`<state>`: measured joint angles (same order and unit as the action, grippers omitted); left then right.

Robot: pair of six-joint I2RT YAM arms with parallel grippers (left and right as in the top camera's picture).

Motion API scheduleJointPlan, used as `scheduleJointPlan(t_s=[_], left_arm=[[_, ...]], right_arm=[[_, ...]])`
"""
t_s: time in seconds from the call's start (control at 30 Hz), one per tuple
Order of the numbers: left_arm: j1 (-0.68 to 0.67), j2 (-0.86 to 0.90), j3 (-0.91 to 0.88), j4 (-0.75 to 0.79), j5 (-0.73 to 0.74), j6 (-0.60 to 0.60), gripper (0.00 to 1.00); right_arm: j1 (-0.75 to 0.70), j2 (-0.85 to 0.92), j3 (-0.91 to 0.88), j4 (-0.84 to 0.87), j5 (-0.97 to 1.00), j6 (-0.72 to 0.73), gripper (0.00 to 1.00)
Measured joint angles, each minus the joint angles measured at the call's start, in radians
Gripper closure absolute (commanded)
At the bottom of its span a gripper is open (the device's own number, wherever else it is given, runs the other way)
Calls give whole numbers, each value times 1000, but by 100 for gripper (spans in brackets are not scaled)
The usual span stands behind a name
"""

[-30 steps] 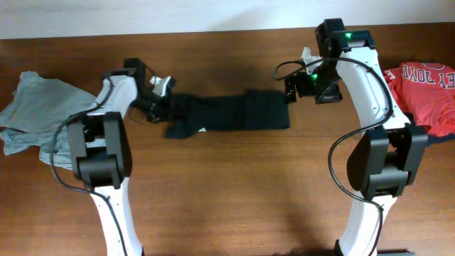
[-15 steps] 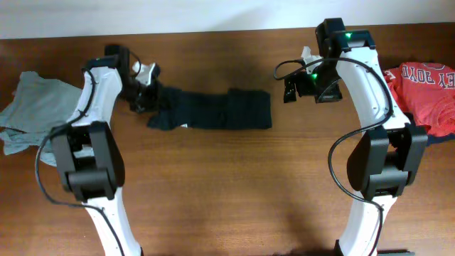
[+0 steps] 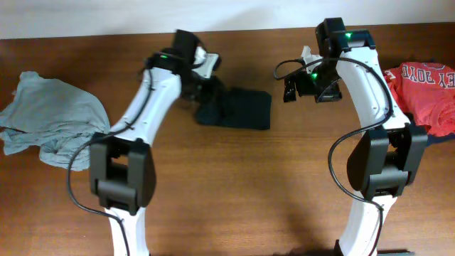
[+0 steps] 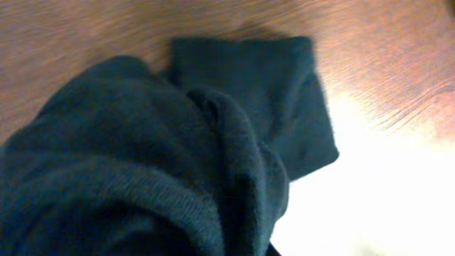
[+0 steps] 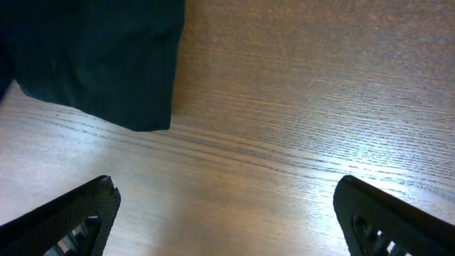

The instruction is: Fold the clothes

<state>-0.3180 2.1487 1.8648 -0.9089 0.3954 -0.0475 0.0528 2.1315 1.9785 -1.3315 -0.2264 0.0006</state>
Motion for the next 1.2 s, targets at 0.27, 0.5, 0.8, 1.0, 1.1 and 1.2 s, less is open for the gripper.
scheduleJointPlan(t_s=[0.27,0.5,0.8,1.0,1.1,1.2], left_arm=[[-145,0,0,81,-117,-45,99],[-158,0,0,102,-148,-61,38],[-220,0,0,183,-150,-66,1],[-278,0,0,237,-149,-66,1],[-275,0,7,241,-148,-78,1],[-234,-1,48,240,-113,-97,1]], right_arm=[[-54,9,156,-53,-100,0,1],[-173,9,439,-153,-154,0,1],[-262,9,539,-232,-168,0,1],[-268,9,539,-252,-169,0,1],[-268,9,539,-260,-169,1,1],[-268,9,539,-260,-169,0,1]])
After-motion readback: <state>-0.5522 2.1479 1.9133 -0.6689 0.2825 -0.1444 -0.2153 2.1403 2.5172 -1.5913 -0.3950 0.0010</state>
